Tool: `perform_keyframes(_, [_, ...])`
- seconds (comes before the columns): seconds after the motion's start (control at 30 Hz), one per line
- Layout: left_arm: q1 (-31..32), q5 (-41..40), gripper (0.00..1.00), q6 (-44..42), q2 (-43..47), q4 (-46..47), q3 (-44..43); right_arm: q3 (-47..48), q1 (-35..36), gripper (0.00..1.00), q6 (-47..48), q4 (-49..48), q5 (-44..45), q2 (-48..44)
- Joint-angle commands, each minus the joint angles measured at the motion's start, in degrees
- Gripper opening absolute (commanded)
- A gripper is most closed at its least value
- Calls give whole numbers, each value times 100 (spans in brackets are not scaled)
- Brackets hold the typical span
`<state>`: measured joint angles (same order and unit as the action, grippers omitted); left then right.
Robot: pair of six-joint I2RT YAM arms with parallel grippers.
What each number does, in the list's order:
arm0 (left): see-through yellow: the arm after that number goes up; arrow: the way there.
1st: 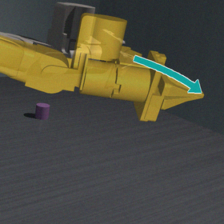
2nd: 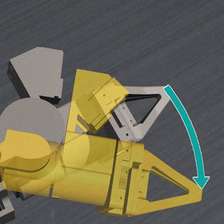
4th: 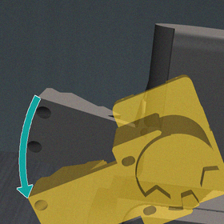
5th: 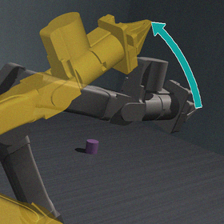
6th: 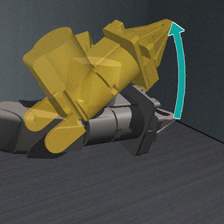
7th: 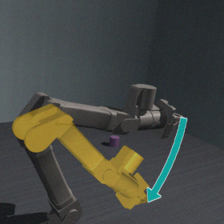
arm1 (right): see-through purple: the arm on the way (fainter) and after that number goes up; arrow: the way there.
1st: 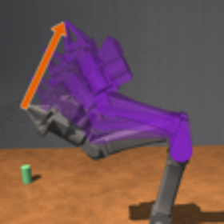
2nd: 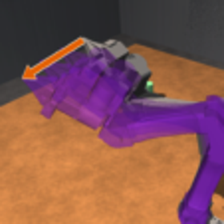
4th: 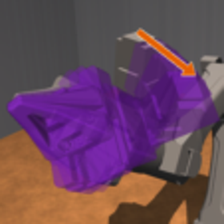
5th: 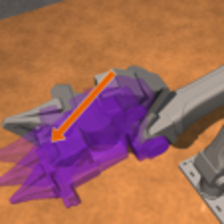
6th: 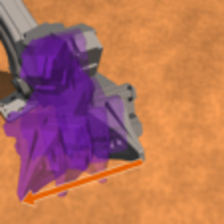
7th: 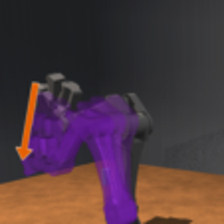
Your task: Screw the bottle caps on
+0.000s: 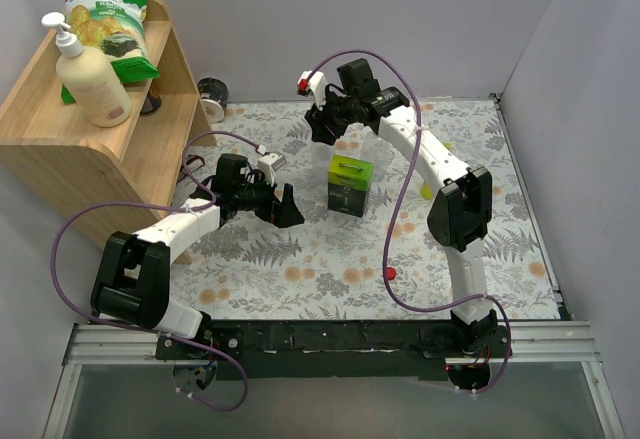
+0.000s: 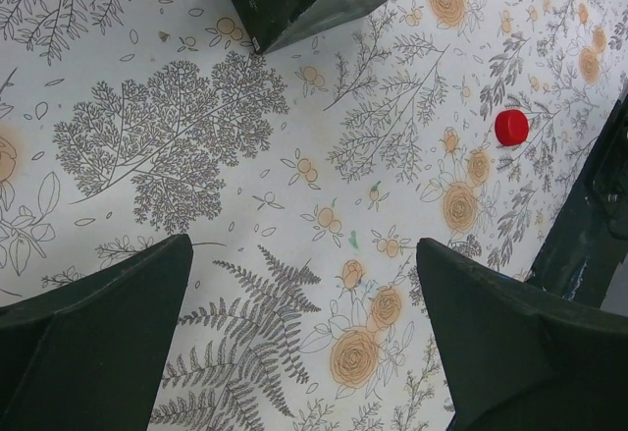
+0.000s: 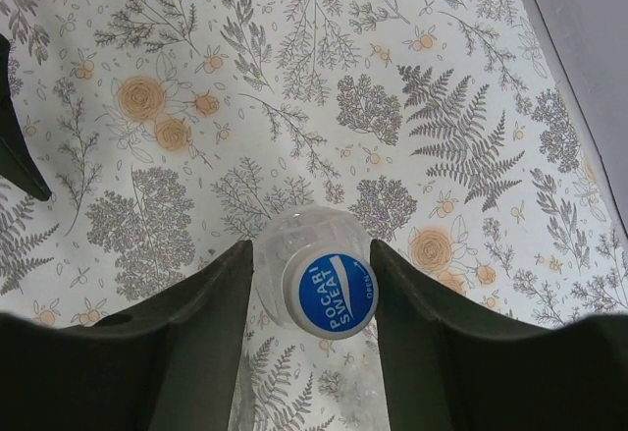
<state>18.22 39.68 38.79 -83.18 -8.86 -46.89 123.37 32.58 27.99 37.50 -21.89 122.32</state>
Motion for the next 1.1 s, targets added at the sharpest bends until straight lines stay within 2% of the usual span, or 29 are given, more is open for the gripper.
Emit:
perform_keyframes(0.0, [68, -31, 98, -64, 82, 130, -101, 117, -23, 59, -162, -233, 80, -94])
perform_keyframes(0.33, [77, -215, 98, -81, 126, 148, -92, 266, -23, 64, -355, -524, 281, -68])
perform_keyframes(0.9, [77, -259, 98, -170, -14, 166, -224, 433, -15, 65, -451, -638, 396, 46])
perform_keyframes(1.0, [85, -276, 98, -161, -41, 192, -224, 574, -76, 66, -854, -988, 160, -103])
perform_keyframes(1.07, [190, -671, 98, -152, -32, 175, -224, 530, -137, 67, -1145, -1357, -446, -418])
